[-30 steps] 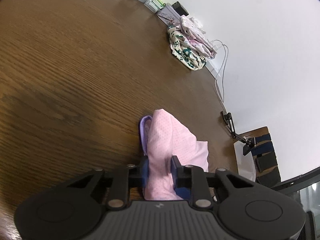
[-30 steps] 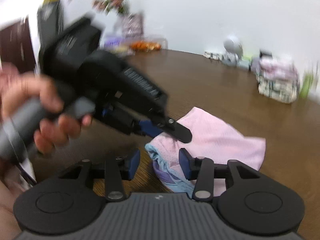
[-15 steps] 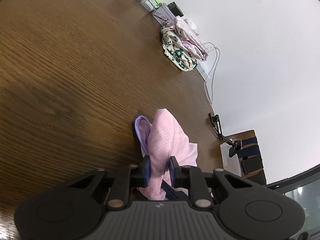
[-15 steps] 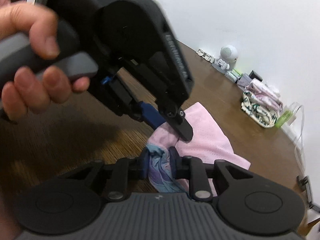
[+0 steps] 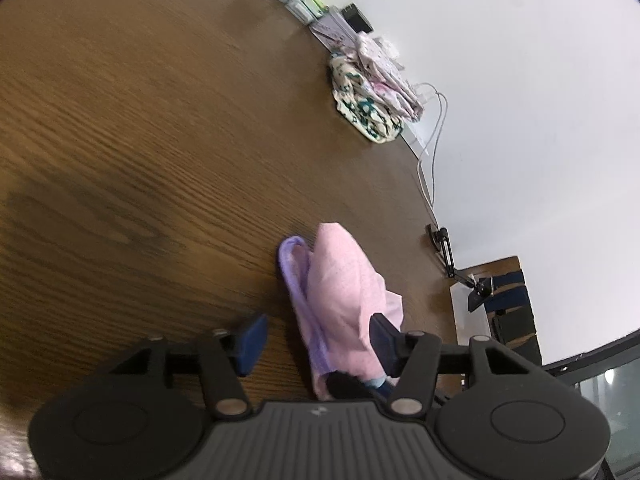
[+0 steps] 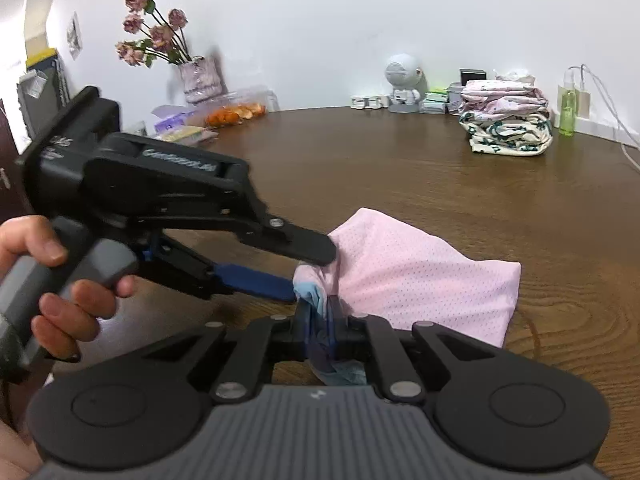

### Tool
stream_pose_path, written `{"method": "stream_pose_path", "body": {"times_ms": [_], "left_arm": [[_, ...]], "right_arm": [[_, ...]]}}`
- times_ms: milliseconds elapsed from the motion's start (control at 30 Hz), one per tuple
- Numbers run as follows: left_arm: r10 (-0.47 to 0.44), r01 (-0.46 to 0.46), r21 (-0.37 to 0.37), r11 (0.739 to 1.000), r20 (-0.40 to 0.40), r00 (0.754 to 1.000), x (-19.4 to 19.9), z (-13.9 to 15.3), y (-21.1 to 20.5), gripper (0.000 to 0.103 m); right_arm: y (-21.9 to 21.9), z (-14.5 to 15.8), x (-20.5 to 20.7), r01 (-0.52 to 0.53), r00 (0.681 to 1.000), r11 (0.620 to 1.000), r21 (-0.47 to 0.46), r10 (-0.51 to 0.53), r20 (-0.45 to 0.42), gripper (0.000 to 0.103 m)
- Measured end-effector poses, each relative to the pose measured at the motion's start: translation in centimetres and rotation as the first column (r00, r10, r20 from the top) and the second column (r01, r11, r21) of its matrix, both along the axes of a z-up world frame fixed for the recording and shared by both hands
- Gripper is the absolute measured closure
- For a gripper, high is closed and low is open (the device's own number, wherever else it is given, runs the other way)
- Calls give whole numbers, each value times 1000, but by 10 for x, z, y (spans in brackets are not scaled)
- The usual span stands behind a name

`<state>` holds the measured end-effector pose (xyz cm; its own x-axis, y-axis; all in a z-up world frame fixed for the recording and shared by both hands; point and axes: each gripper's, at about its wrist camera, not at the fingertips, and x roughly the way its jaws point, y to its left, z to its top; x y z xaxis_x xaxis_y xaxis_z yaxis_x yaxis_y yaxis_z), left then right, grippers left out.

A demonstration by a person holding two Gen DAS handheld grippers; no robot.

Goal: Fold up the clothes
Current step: 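Hold the bundle with the left gripper while the right gripper tucks the corner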

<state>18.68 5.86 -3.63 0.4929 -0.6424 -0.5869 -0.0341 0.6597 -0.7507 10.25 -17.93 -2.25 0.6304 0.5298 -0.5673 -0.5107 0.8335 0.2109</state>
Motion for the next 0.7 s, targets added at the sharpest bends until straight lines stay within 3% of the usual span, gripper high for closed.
{"method": "stream_pose_path", "body": {"times_ms": [67,167,333,367,467,600,700], "left_arm": [[-11,11,12,1000,-4,1000,3,0,-7,58],[-31,31,28,999,-15,999,7,-3,-18,79],[-52,51,52,997,15,999,3,-4,-24,83],[-53,52,54,997,17,998,2,-4,-24,83],[-56,55,59,997,14,998,2,-5,-22,83],[-80,79,63,995,17,997,4,-5,-20,83],[-100,98,61,993,29,995,4,-5,-19,82]], "right_arm": [[-1,-2,-6,-16,1000,1000,9,16,6,96],[-4,-4,-9,-33,999,999,15,33,11,96],[-16,-3,-5,-72,997,996,60,72,-1,89],[-23,0,-6,-75,997,993,90,76,-9,84],[-59,13,-2,-19,999,984,175,25,-34,54],[-102,11,21,84,988,980,182,-58,-145,52],[-114,-1,41,107,965,975,193,-55,-255,52]]}}
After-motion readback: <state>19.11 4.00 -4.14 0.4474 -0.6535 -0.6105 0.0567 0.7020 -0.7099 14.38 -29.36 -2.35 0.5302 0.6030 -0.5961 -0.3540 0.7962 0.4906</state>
